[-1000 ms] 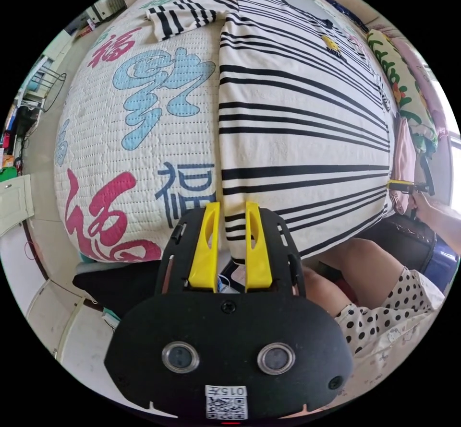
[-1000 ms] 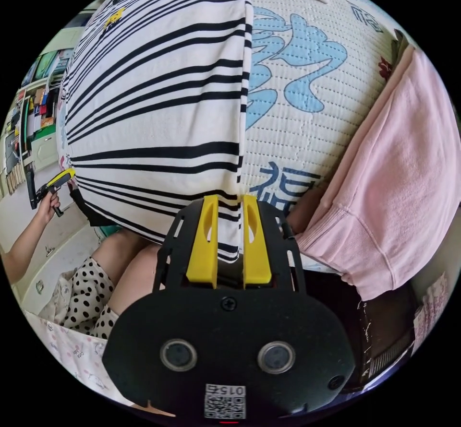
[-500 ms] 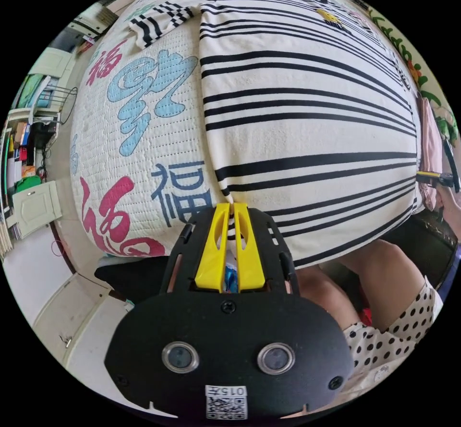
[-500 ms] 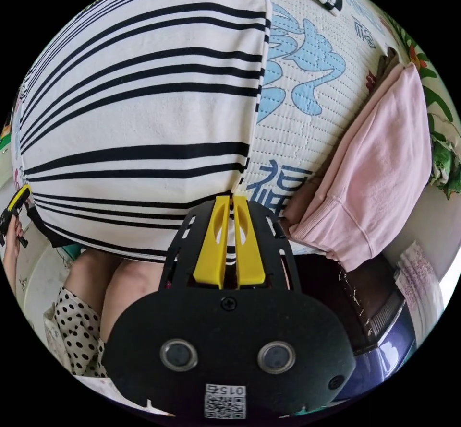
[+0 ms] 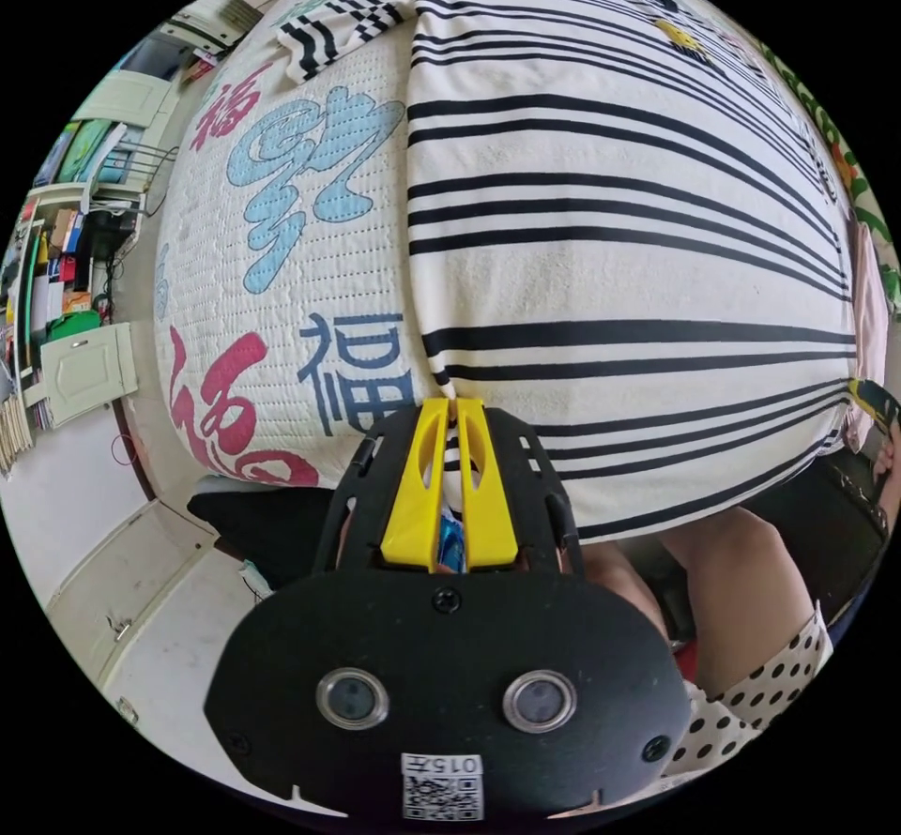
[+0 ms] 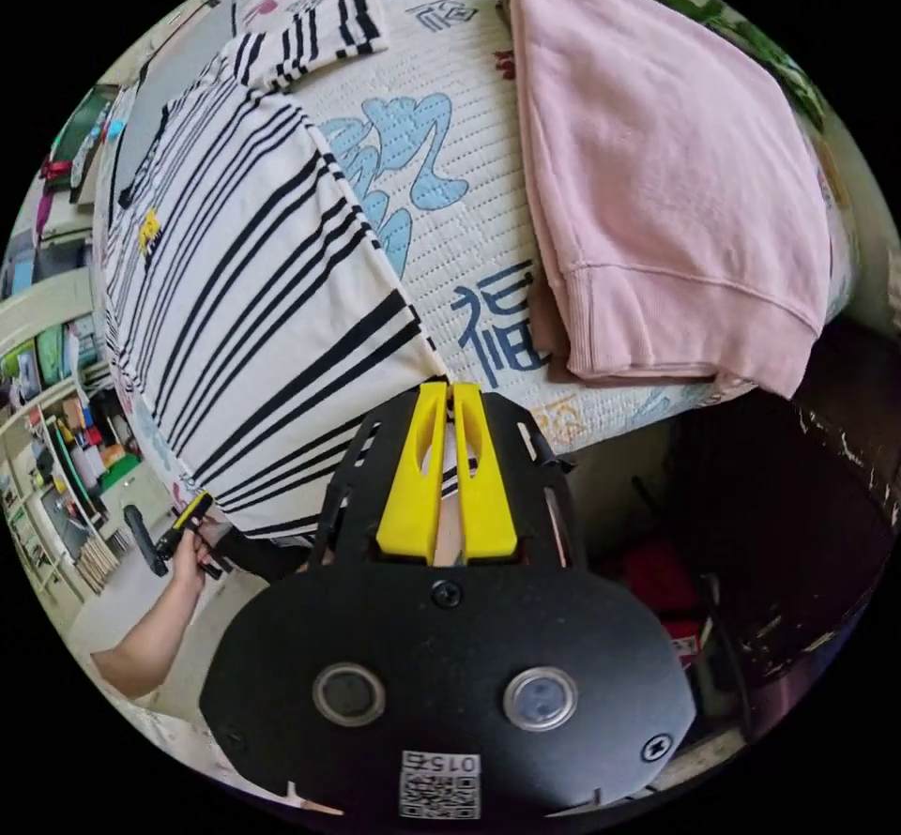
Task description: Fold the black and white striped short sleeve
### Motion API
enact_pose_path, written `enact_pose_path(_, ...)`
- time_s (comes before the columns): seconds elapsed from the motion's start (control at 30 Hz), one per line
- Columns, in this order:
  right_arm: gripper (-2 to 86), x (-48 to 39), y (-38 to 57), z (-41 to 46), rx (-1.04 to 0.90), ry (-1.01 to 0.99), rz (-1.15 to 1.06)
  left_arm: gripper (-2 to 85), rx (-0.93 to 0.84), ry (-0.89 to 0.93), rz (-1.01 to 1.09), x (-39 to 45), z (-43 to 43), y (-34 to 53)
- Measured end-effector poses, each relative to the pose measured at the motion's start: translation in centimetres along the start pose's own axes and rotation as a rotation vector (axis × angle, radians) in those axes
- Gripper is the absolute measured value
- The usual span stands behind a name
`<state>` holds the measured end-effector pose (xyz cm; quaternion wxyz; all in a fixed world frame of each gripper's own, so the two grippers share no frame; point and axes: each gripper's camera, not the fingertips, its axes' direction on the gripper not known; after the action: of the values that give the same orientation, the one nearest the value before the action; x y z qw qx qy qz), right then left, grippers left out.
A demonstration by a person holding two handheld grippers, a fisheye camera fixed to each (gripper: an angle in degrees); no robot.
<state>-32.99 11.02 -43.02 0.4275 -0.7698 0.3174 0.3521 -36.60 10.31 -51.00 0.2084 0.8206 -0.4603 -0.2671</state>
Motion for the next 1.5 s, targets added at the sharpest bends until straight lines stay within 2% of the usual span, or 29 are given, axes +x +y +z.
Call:
enact_pose_path(0.07, -0.5, 2.7, 4.4, -0.9, 0.087, -0.154, 0.079, -0.4, 0.006, 0.018, 0.003, 0.0, -0.4, 0.3)
enact_pose_path(0.13, -0.5, 5.4, 7.0, -0.4, 0.107, -0.225, 0.173, -0.3, 0.016, 0.029, 0.009, 0.1, -0.7, 0.6)
enact_pose_path(0.17, -0.5, 6.6, 8.5, -0.4, 0.136, -0.204, 0.220, -0.3, 0.019, 0.034, 0.012, 0.2, -0.8, 0.7)
enact_pose_path(0.3, -0.5, 5.9, 12.0, -1.3, 0.204, -0.143, 0.185, -0.3, 0.008, 0.039, 0.015, 0.6, -1.3, 0.8)
enact_pose_path(0.4, -0.5, 0.3, 14.5, -4.7, 0.372, -0.232, 0.060, -0.3, 0.014, 0.031, 0.016, 1.2, -1.7, 1.1)
enact_pose_path(0.5, -0.6, -9.1, 18.8, -11.5, 0.605, -0.488, -0.206, -0.4, 0.032, 0.029, -0.002, 1.5, -2.0, 1.6)
enact_pose_path(0.57, -0.6, -16.3, 24.8, -17.7, 0.772, -0.653, -0.430, -0.4, 0.038, 0.056, -0.060, 1.2, -2.2, 2.0)
enact_pose_path(0.63, -0.6, -20.0, 30.8, -21.3, 0.902, -0.783, -0.556, -0.4, 0.047, 0.083, -0.110, 0.9, -2.2, 2.3)
enact_pose_path(0.77, -0.6, -23.1, 44.0, -25.0, 1.147, -0.961, -0.634, -0.4, 0.083, 0.081, -0.147, 1.4, -2.6, 3.2)
enact_pose_path(0.83, -0.6, -22.9, 47.8, -25.4, 1.201, -1.011, -0.684, -0.4, 0.089, 0.079, -0.166, 1.7, -2.6, 3.3)
enact_pose_path(1.0, -0.5, -22.3, 51.8, -25.3, 1.141, -1.152, -0.788, -0.4, 0.102, 0.061, -0.185, 2.6, -2.9, 3.4)
enact_pose_path(1.3, -0.5, -22.2, 55.1, -27.3, 1.177, -1.057, -0.905, -0.4, 0.088, 0.037, -0.135, 4.2, -3.1, 2.1)
enact_pose_path(1.4, -0.4, -20.5, 54.5, -28.2, 1.337, -0.849, -0.911, -0.3, 0.086, 0.088, -0.149, 3.6, -3.2, 1.8)
enact_pose_path(1.43, -0.2, -19.7, 53.3, -28.5, 1.369, -0.712, -0.860, -0.2, 0.085, 0.128, -0.156, 2.9, -3.3, 1.8)
enact_pose_path(1.5, 0.2, -18.1, 50.1, -28.7, 1.352, -0.550, -0.792, -0.2, 0.076, 0.180, -0.174, 1.8, -3.7, 1.8)
